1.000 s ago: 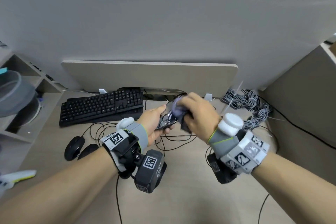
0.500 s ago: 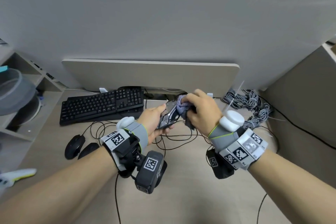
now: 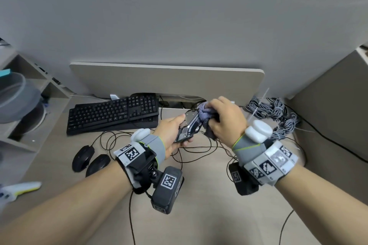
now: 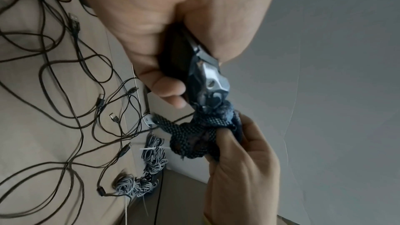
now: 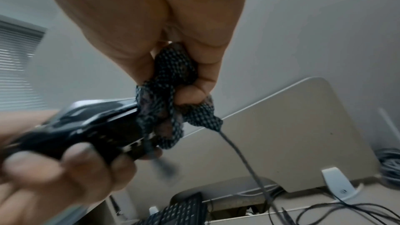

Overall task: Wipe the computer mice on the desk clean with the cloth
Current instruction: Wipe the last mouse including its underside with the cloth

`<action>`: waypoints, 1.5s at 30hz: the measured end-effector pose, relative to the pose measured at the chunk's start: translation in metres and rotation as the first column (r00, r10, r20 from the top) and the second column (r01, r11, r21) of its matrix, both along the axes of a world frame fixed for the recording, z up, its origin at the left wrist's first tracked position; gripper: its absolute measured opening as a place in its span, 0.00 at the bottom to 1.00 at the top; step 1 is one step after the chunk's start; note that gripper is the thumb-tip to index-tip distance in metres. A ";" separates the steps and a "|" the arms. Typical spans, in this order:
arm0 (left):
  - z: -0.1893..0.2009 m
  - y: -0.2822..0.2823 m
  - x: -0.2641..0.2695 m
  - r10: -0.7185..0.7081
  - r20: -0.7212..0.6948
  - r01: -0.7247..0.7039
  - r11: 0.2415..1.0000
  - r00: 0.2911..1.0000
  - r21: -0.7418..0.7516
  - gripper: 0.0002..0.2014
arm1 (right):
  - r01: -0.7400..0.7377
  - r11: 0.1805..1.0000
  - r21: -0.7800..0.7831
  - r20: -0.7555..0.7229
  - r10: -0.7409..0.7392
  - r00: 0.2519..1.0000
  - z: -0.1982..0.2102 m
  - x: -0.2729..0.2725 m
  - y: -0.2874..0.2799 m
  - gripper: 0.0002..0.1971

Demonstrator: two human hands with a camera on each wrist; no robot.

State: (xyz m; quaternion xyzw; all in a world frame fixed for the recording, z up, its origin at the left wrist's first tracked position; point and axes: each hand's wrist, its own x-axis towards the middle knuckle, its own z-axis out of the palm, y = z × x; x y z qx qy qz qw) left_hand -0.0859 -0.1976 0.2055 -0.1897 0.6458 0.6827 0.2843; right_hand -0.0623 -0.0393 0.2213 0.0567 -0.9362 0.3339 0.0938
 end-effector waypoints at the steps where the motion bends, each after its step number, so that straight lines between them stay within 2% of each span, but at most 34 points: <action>1: 0.000 0.000 -0.001 0.011 -0.007 -0.011 1.000 1.000 -0.003 0.14 | -0.053 0.999 -0.003 -0.010 0.053 0.999 0.000 0.006 -0.007 0.13; 4: -0.003 0.001 -0.003 0.045 -0.020 -0.045 0.999 0.999 -0.027 0.14 | -0.204 0.979 -0.018 0.000 0.204 0.979 -0.004 0.030 -0.026 0.12; 9: -0.001 0.002 -0.004 0.035 -0.015 -0.035 0.999 0.999 0.003 0.15 | -0.070 0.996 -0.062 -0.005 0.070 0.998 0.003 0.006 -0.016 0.12; 13: 0.001 -0.004 -0.008 0.037 -0.028 -0.037 0.999 0.999 -0.001 0.14 | -0.247 0.969 -0.016 0.026 0.248 0.969 -0.005 0.028 -0.029 0.11; 14: 0.000 -0.005 -0.008 0.034 -0.029 -0.034 0.999 0.999 -0.006 0.14 | -0.241 0.970 -0.019 0.035 0.242 0.970 -0.004 0.023 -0.026 0.12; 17: 0.001 -0.004 -0.006 0.039 -0.022 -0.039 0.999 0.999 0.002 0.15 | -0.095 0.993 -0.064 -0.005 0.095 0.996 0.000 0.004 -0.017 0.12; 22: -0.002 -0.007 -0.007 0.041 -0.029 -0.041 0.999 0.999 -0.015 0.14 | -0.244 0.970 -0.006 0.032 0.244 0.969 -0.005 0.016 -0.027 0.13; 25: -0.003 -0.006 -0.005 0.022 -0.015 -0.022 1.000 1.000 -0.014 0.15 | -0.079 0.994 -0.071 0.004 0.079 0.997 -0.003 -0.001 -0.015 0.12; 26: -0.003 -0.006 -0.006 0.024 -0.016 -0.024 1.000 1.000 -0.019 0.15 | -0.074 0.995 -0.071 -0.003 0.074 0.997 -0.002 0.000 -0.017 0.12; 30: -0.003 -0.008 -0.008 0.009 -0.027 -0.010 0.998 1.000 -0.055 0.15 | -0.219 0.975 -0.031 0.041 0.220 0.975 -0.006 0.017 -0.027 0.13; 33: -0.002 -0.005 -0.006 -0.019 -0.027 0.017 0.999 0.999 -0.050 0.15 | -0.036 0.994 -0.101 0.009 0.037 0.999 -0.007 -0.001 -0.011 0.13; 34: -0.002 -0.004 -0.007 -0.021 -0.034 0.018 0.998 0.999 -0.060 0.15 | -0.037 0.995 -0.091 0.006 0.038 0.999 -0.007 -0.002 -0.010 0.13; 37: -0.005 -0.005 -0.011 -0.019 -0.079 0.010 0.994 0.997 -0.107 0.16 | -0.222 0.975 -0.024 0.063 0.223 0.973 -0.013 0.019 -0.020 0.13; 38: -0.006 -0.005 -0.010 -0.021 -0.094 0.010 0.993 0.995 -0.120 0.17 | -0.241 0.970 -0.023 0.081 0.242 0.967 -0.015 0.022 -0.017 0.13; 42: -0.012 -0.002 -0.004 -0.029 -0.063 0.020 0.992 0.998 -0.127 0.18 | -0.047 0.996 -0.070 0.020 0.049 0.999 -0.014 0.003 0.000 0.16; 45: -0.010 0.004 -0.004 -0.027 -0.032 0.025 0.997 0.999 -0.066 0.10 | -0.153 0.988 0.003 0.009 0.153 0.988 -0.008 0.007 -0.016 0.15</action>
